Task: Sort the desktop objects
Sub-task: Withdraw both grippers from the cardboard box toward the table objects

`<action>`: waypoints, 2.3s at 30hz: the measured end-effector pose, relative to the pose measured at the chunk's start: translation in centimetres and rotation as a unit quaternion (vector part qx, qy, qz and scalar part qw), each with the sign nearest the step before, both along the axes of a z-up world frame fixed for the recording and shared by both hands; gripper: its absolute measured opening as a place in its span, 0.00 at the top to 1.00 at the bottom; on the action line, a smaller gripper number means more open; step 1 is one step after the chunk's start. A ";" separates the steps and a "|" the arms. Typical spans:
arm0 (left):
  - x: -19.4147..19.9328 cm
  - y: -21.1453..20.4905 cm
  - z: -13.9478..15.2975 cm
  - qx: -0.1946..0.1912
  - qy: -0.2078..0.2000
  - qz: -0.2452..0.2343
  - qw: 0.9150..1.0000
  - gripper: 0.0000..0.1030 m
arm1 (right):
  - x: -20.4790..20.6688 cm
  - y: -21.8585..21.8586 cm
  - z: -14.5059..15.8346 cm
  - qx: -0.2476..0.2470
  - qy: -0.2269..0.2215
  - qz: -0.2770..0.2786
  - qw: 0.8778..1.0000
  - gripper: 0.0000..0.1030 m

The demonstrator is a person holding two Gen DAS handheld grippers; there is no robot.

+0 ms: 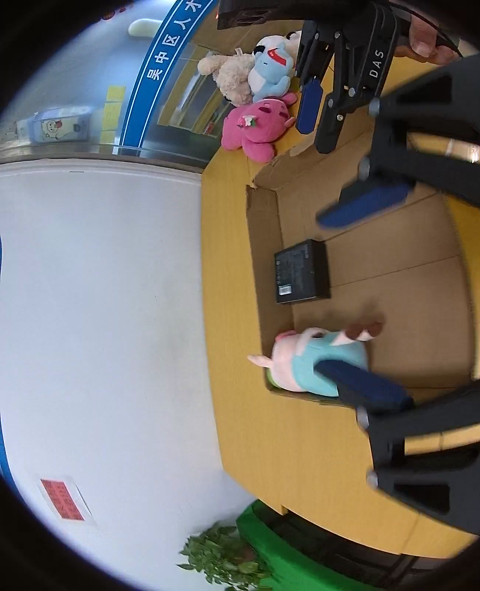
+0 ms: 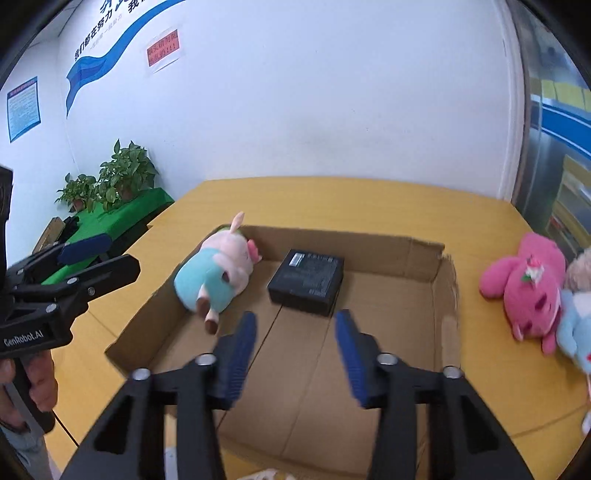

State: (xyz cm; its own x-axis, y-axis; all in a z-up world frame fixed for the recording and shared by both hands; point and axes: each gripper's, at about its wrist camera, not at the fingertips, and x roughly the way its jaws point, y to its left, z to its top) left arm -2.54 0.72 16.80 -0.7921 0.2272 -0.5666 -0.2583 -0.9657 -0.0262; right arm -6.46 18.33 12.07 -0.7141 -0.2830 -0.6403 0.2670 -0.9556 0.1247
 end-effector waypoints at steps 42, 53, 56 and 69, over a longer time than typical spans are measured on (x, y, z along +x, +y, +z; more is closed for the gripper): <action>17.2 -3.6 -3.9 -0.022 0.051 0.125 0.991 0.21 | 14.6 0.2 -3.1 0.027 0.023 -0.018 0.999 0.00; 17.0 -0.5 -6.5 0.009 -0.001 0.059 0.998 0.21 | 15.7 4.1 -4.6 -0.013 -0.006 -0.021 1.000 0.00; 16.9 1.0 -7.4 0.029 -0.027 0.025 0.999 0.21 | 18.3 6.0 -4.0 -0.035 0.009 -0.029 0.999 0.00; 15.7 8.1 -12.4 0.068 -0.136 -0.105 0.983 0.22 | 29.7 12.9 -6.5 -0.016 -0.048 -0.111 0.993 0.00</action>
State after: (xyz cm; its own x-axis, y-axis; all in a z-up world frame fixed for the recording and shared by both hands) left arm 13.17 8.83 4.37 -0.5429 0.4575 -0.7043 -0.4173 -0.8747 -0.2465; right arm 23.21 31.24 5.59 -0.6967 -0.1476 -0.7020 0.0364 -0.9846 0.1708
